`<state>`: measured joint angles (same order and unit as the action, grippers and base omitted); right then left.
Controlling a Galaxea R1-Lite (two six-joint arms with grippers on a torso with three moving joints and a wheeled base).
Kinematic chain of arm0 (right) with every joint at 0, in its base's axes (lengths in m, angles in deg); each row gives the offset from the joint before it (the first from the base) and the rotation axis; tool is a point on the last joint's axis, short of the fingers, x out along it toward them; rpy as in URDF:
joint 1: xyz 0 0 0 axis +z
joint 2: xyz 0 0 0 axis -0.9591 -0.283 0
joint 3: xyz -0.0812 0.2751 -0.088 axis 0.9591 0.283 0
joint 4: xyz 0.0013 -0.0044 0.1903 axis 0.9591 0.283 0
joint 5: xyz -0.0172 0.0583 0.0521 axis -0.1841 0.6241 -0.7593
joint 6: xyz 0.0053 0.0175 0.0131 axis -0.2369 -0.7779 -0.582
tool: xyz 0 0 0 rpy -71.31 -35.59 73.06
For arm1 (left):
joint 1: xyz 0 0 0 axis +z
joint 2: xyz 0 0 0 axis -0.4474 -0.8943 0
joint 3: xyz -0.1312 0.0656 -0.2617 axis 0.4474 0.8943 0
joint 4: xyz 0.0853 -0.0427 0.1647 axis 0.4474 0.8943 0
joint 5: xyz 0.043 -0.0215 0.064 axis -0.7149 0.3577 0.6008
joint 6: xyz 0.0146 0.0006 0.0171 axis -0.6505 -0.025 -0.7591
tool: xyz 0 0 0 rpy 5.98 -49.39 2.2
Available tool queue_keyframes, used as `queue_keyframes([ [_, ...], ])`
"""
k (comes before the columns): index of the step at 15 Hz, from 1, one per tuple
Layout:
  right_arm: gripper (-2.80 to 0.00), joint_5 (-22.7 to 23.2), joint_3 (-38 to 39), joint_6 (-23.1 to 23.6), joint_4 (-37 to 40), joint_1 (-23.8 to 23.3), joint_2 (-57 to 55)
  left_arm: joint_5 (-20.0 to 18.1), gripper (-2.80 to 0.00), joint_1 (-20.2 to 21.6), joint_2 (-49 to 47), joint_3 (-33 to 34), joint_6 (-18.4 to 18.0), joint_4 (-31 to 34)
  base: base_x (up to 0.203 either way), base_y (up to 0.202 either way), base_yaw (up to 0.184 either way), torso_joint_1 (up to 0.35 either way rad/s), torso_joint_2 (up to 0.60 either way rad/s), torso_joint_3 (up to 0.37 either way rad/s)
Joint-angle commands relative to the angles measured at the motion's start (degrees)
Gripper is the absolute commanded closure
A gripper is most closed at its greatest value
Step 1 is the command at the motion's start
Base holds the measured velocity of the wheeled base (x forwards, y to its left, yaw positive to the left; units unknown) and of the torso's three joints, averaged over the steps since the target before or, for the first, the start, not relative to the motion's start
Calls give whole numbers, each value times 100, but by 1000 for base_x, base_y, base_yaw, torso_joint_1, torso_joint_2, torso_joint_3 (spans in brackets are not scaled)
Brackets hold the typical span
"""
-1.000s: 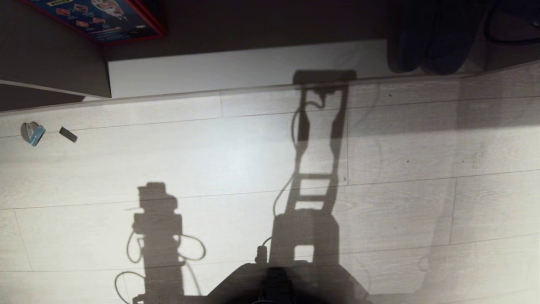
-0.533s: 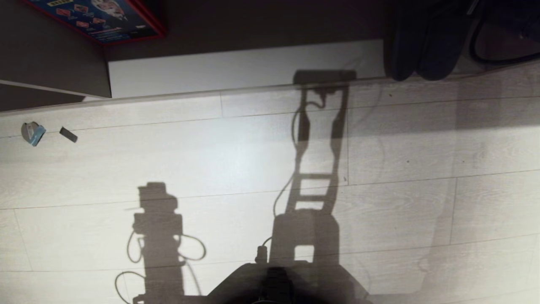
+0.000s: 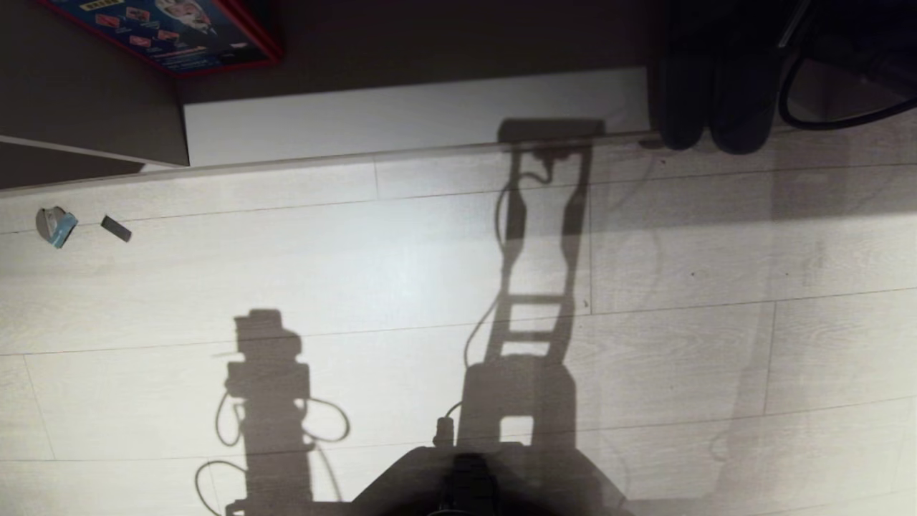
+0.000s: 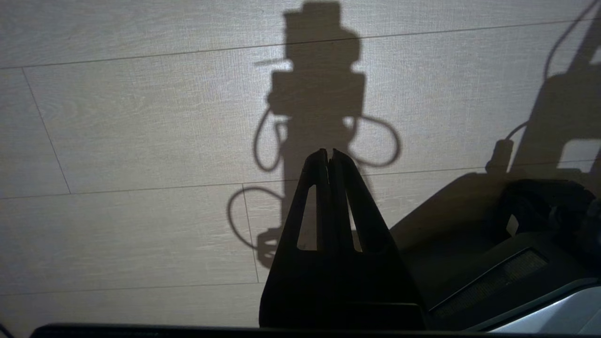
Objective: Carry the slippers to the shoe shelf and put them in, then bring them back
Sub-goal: Place the slippers into the shoe cabinet
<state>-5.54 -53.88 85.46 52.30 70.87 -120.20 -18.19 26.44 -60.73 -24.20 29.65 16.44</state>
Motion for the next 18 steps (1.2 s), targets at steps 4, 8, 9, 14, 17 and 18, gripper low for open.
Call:
queue_keyframes([
  [4, -280, 77, -13, 32, -205, -21, -109, 1, 0, -2, 9, 2, 2, -1, 0, 0, 0, 0, 0, 0],
  [8, -280, 107, 335, 23, -198, -21, -16, 1, 0, 5, 9, -6, 2, -1, 0, 0, 0, 0, 0, 0],
  [9, -280, 110, 485, 28, -205, -17, 69, 1, 0, 4, 9, 2, 2, -1, 0, 0, 0, 0, 0, 0],
  [14, -280, 158, 1286, 38, -189, -12, 778, 1, 0, 1, 9, -5, 2, -1, 0, 0, 0, 0, 0, 0],
  [17, -280, 151, 2185, 63, -178, -19, 1327, 1, 0, 3, 9, 2, 2, -1, 0, 0, 0, 0, 0, 0],
  [18, -280, 142, 2536, 63, -164, -17, 1592, 1, 0, -4, 9, 2, 2, -1, 0, 0, 0, 0, 0, 0],
])
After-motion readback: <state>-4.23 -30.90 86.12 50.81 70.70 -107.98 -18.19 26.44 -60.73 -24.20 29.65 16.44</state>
